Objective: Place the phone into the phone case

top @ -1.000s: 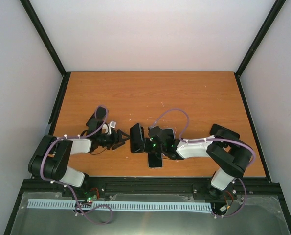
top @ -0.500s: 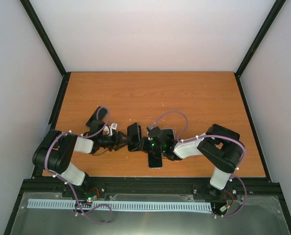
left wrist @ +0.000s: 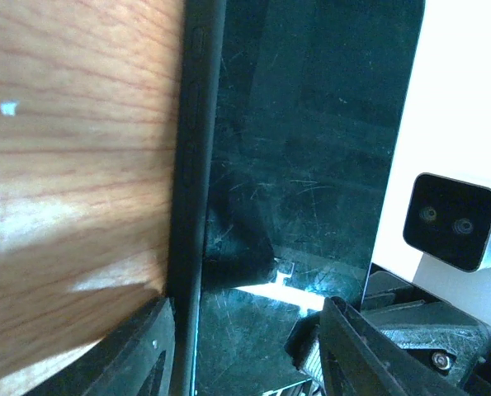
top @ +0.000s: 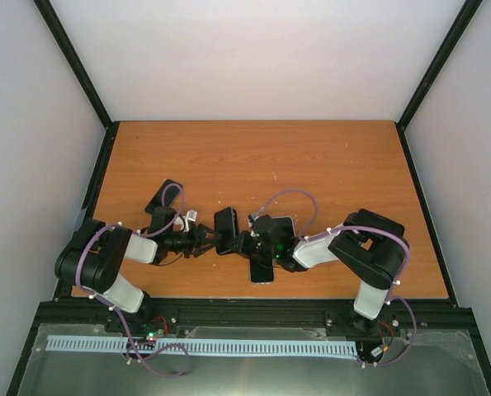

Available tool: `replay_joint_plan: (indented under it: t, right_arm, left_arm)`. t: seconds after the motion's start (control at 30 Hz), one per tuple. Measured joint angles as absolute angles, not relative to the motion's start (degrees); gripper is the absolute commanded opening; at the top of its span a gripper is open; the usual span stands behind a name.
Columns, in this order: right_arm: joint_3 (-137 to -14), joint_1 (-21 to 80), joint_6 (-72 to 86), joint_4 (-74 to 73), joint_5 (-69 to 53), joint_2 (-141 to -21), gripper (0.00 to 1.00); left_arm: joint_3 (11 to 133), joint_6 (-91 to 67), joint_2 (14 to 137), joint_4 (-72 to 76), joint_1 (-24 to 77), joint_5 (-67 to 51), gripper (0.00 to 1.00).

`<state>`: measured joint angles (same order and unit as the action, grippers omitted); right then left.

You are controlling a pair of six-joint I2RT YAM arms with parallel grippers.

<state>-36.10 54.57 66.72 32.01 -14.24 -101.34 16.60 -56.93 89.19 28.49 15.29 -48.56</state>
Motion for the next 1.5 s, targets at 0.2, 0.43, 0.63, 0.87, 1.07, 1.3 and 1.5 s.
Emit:
replay_joint_plan:
  t: [0.2, 0.43, 0.63, 0.87, 1.07, 1.3, 1.5]
  right_arm:
    - [-36.0, 54.5, 66.0, 28.2, -13.7, -100.1, 0.18]
    - [-36.3, 54.7, 63.3, 16.9, -11.9, -96.1, 0.32]
    - [-38.0, 54.5, 59.9, 8.5, -9.1, -92.4, 0.39]
    - [-42.1, 52.9, 53.8, 0.7, -6.1, -90.4, 0.4]
    - [-45.6, 51.8, 49.1, -1.8, -5.0, -91.6, 0.32]
    - [-48.9, 51.8, 46.2, -2.6, -4.9, -96.9, 0.3]
    - [-49.9, 51.7, 44.9, -3.6, -5.1, -98.6, 0.17]
  left_arm:
    - [16.4, -57.3, 88.8, 28.4, 15.8, -48.3, 0.48]
    - [16.6, -56.9, 86.8, 24.9, 16.4, -47.6, 0.49]
    - [17.4, -55.9, 85.5, 21.5, 16.4, -46.0, 0.49]
    - [19.4, -54.4, 85.4, 19.1, 16.5, -44.3, 0.49]
    - [20.3, -54.0, 86.1, 18.8, 16.5, -43.8, 0.49]
    - [20.5, -53.9, 87.0, 18.8, 16.5, -43.9, 0.47]
    - [20.5, -53.6, 87.3, 18.9, 16.5, -43.9, 0.44]
